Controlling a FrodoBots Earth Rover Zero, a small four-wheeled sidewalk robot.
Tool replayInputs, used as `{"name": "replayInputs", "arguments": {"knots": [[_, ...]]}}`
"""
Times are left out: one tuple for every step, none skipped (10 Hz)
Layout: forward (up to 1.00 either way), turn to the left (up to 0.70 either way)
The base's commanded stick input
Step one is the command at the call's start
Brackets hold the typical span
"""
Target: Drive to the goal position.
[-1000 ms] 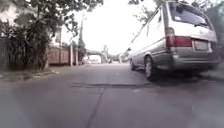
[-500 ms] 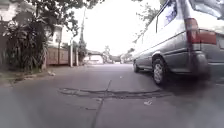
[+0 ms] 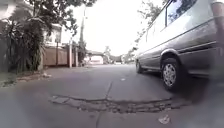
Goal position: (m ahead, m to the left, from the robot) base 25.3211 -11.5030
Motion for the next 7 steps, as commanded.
{"name": "replayInputs", "arguments": {"knots": [[1.00,-0.06],[1.00,-0.06],[1.00,-0.06],[1.00,-0.06],[1.00,-0.06],[1.00,-0.02],[1.00,0.00]]}}
